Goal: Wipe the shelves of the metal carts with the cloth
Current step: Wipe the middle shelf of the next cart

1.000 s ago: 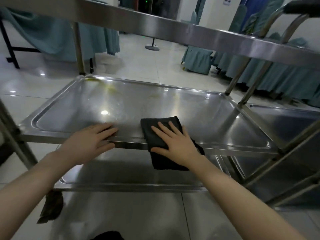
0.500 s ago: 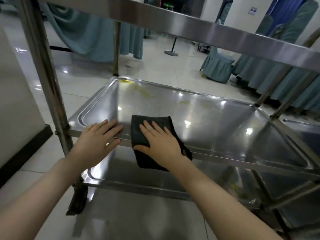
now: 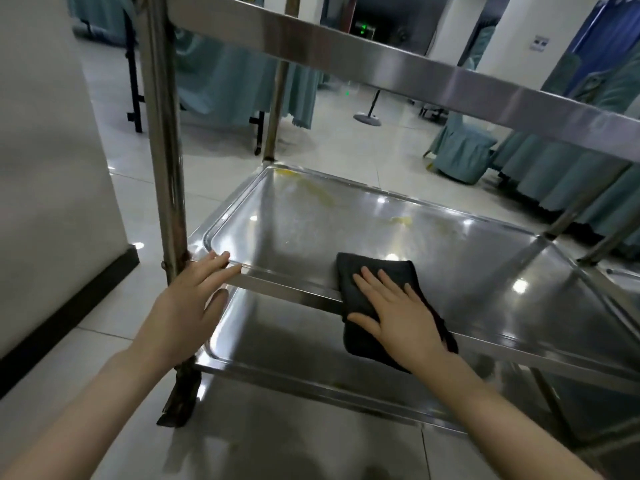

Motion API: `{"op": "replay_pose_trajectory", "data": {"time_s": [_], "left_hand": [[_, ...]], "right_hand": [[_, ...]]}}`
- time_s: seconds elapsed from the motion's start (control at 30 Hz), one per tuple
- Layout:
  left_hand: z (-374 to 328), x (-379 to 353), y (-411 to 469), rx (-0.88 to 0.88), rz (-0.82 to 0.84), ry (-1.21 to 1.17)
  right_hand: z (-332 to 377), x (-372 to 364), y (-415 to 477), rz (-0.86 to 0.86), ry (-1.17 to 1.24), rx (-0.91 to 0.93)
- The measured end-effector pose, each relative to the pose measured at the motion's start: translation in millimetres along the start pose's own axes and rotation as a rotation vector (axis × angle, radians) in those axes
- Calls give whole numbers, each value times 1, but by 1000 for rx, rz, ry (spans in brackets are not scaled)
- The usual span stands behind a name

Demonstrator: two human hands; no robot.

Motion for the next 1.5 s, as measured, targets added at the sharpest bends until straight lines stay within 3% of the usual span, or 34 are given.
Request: {"op": "replay_pose_trajectory", "data": {"time_s": [0.1,0.23,0.3,0.4,0.57,0.67,0.87,1.0,1.13,1.23,1.33,1.5], "left_hand": [[17,7,1,149,-13,-183],[18,26,-1,102,-49,-191],[23,30,-3,109,-47,-140],[25,28,-4,100,11,-27],[17,30,6,146,-27,-63],[13,29,6,151,-18,-89],[22,33,0,166,-4,-196],[19,33,-6,158,7,-140],[10,26,1,198,44,131],[-12,20,20,108,16,355],[-33,2,48,32,17,379],[-74,-60,81,-106,211,257]], "right_hand": [[80,-15,57,-16,71,124],[170,-23,110,-20,123,270],[173,-20,110,-30,105,314],[125,-12,80,-31,117,305],[30,-7,30,36,26,61],[62,-12,49,54,46,71],[187,-26,148,200,298,348],[206,-34,212,178,280,301],[181,-39,234,96,335,186],[117,-41,225,82,298,78],[11,-37,189,107,259,-73],[-161,-26,87,94,186,-407]]}}
Point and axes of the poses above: each hand's wrist, its own y-axis towards the middle knuckle, its own x-axis out of the back of the hand, z = x × y, the point moved 8 cm from there along y, towards the middle knuckle, and after that the axes turned 5 degrees about y, right-handed, at the moved point
